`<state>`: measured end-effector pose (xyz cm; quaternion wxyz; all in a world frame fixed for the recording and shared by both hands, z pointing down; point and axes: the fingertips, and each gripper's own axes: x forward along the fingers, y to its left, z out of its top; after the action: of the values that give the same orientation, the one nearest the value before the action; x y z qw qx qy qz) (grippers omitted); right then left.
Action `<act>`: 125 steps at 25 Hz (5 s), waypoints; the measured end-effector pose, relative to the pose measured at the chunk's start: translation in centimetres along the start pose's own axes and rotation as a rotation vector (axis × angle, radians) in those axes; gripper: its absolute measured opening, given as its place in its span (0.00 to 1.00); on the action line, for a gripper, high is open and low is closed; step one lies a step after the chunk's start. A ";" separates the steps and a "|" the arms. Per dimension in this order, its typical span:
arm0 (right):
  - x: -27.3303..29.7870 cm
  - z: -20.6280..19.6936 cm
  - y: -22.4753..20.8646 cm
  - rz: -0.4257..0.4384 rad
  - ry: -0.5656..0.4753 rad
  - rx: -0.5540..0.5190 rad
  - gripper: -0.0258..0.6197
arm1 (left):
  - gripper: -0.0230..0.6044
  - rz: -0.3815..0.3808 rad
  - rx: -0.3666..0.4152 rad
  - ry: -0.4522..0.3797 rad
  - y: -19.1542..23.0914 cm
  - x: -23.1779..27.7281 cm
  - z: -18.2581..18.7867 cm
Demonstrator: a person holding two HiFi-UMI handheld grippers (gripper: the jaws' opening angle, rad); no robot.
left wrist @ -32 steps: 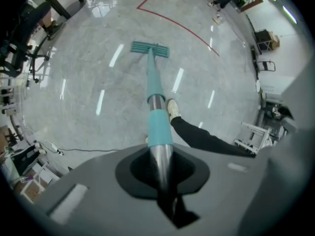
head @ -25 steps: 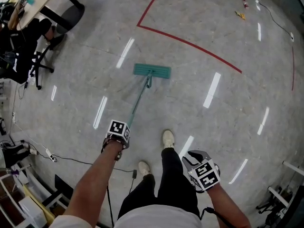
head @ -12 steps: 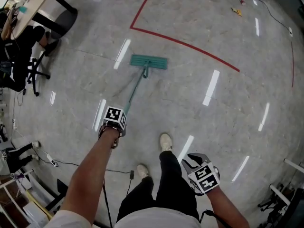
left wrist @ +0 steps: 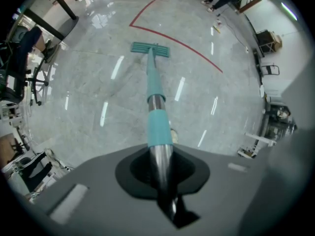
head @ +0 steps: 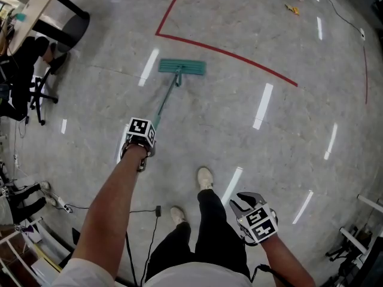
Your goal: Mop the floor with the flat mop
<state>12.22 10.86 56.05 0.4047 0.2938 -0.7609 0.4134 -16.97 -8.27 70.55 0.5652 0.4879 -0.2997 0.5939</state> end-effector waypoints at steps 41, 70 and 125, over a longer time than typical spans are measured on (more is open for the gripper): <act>3.7 -4.1 15.0 0.014 -0.067 -0.203 0.23 | 0.11 -0.068 0.059 0.028 -1.9 8.7 -37.4; 0.5 -2.8 8.0 -0.022 -0.045 -0.059 0.23 | 0.11 -0.126 0.016 0.088 -7.7 9.3 -28.4; 0.0 -2.7 3.4 -0.032 -0.057 -0.022 0.23 | 0.11 -0.068 0.088 -0.037 -5.6 1.2 -8.3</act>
<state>10.59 14.85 55.67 0.3926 0.3132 -0.7718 0.3899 -13.46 0.69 67.68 0.5575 0.5332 -0.2667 0.5777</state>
